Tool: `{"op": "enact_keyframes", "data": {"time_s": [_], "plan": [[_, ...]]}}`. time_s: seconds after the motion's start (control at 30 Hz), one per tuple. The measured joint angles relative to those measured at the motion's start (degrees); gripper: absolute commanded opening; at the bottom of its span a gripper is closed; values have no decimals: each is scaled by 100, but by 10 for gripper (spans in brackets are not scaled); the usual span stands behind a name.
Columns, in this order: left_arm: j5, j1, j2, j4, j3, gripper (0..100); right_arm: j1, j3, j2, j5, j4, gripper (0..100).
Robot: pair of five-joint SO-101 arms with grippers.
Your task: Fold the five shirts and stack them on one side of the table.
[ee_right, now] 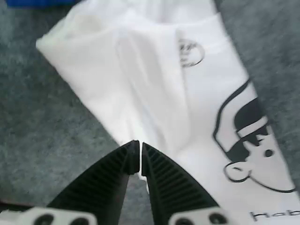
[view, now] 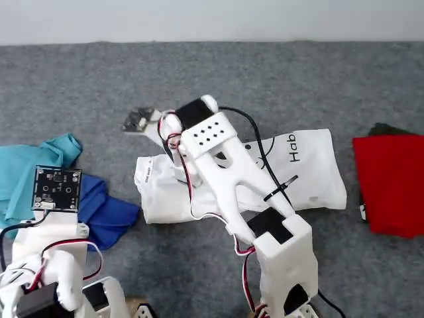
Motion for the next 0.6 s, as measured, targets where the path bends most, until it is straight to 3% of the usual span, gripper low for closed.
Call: {"op": "enact_keyframes", "data": {"time_s": [0.33, 0.6], "plan": [[0, 0, 0, 0, 0, 15, 1152, 237, 1363, 97, -677, 9], [0, 0, 0, 0, 0, 15, 853, -422, 1143, 105, -44, 9]]}}
